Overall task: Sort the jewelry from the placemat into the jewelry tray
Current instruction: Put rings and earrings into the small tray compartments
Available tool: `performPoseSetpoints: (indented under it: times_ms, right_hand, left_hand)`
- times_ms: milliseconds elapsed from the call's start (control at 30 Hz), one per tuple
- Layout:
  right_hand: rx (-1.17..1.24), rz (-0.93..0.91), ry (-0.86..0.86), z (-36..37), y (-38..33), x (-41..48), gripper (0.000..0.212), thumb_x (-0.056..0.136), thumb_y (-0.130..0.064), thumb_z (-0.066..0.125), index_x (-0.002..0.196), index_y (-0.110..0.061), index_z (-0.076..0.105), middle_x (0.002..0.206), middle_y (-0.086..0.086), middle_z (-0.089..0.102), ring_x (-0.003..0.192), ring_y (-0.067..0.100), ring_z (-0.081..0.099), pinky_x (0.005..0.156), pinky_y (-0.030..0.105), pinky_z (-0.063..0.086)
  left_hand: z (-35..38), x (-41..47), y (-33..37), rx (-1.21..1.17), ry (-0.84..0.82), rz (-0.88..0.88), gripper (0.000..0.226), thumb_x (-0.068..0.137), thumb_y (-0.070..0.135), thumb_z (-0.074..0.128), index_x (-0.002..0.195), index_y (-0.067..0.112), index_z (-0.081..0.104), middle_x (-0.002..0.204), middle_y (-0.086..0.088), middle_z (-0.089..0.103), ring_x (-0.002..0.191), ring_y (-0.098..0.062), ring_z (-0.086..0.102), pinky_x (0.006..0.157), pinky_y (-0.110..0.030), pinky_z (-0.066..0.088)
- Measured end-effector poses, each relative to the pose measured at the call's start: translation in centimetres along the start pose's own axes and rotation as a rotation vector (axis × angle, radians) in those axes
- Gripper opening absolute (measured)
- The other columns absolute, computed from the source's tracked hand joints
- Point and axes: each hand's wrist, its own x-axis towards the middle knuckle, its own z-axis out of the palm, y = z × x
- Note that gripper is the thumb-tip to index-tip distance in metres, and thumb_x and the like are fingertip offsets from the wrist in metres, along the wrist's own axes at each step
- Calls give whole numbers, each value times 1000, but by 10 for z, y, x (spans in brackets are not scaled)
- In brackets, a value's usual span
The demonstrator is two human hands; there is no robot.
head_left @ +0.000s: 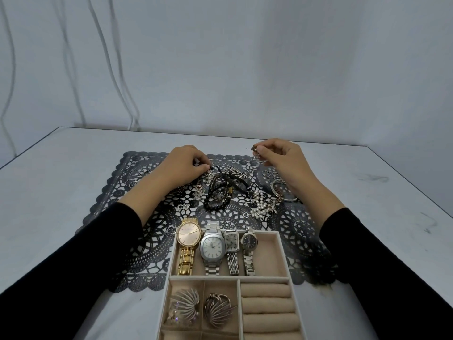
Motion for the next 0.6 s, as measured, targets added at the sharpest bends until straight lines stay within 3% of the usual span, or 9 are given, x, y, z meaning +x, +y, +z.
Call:
performPoseSetpoints:
  times_ms: [400,600]
  right_hand:
    - [73,32,-5,2,0,-1,9,88,-13,66,92,-18,72,92,5,73,81,12,65,66,23,53]
    - [202,93,21,4,-2,-3,8,89,-7,64,89,-12,71,87,5,72,78,14,63,67,26,53]
  left_hand:
    - [-6,-4,3,-216,11,-54,8,86,28,72,90,21,69,84,14,68,78,4,58,66,-13,40]
    - [-11,-8,6,-385,107,-78,8,88,27,71,91,20,68,79,7,68,69,-3,61,63,-19,44]
